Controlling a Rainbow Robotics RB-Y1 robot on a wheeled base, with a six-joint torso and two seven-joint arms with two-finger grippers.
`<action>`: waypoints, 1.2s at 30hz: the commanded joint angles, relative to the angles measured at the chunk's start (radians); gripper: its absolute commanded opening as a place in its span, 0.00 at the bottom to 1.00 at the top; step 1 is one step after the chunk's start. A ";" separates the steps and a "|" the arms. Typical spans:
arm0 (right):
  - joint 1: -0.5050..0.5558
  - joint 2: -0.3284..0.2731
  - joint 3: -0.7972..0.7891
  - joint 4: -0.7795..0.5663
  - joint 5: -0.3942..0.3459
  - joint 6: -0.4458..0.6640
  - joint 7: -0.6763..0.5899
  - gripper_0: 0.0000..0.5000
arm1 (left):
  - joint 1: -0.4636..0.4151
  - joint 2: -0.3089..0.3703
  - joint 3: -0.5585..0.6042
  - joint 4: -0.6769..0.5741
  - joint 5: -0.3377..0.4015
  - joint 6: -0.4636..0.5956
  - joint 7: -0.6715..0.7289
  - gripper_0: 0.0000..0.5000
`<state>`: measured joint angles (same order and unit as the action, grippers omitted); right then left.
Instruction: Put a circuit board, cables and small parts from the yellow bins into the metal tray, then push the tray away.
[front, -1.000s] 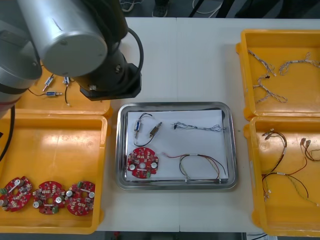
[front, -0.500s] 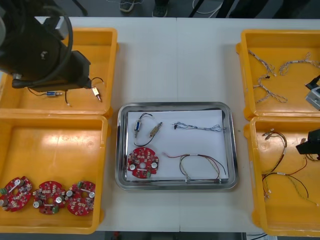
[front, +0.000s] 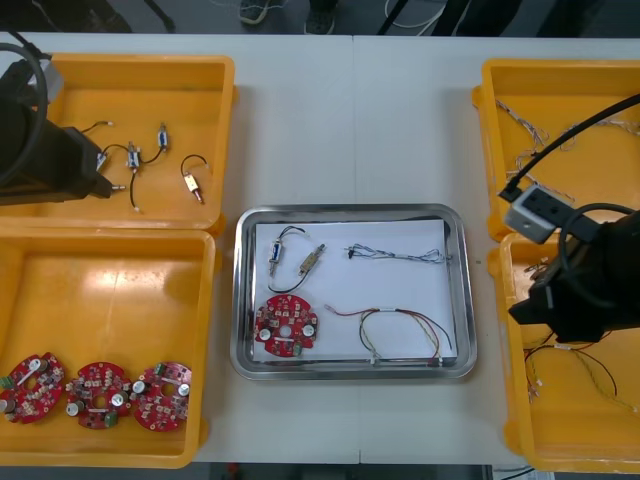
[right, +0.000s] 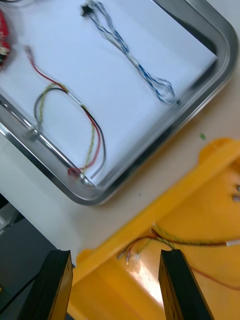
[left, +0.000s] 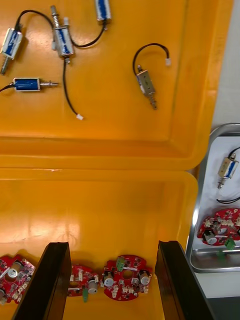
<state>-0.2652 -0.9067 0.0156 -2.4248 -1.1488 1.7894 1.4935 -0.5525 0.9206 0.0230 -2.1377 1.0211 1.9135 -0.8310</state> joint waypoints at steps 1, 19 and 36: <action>-0.129 -0.047 0.192 -0.036 0.044 -0.061 0.033 1.00 | 0.085 0.058 0.081 -0.050 0.008 0.006 -0.112 1.00; -0.451 -0.008 0.765 -0.019 0.259 -0.186 0.106 1.00 | 0.298 0.063 0.199 -0.128 0.007 0.006 -0.232 1.00; -0.562 0.170 1.031 0.151 0.347 -0.246 0.139 1.00 | 0.353 0.063 0.262 -0.136 -0.029 0.006 -0.246 1.00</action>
<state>-0.7706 -0.7704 0.9832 -2.2947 -0.8271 1.5624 1.6154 -0.2133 0.9376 0.2501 -2.2472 1.0040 1.9139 -1.0616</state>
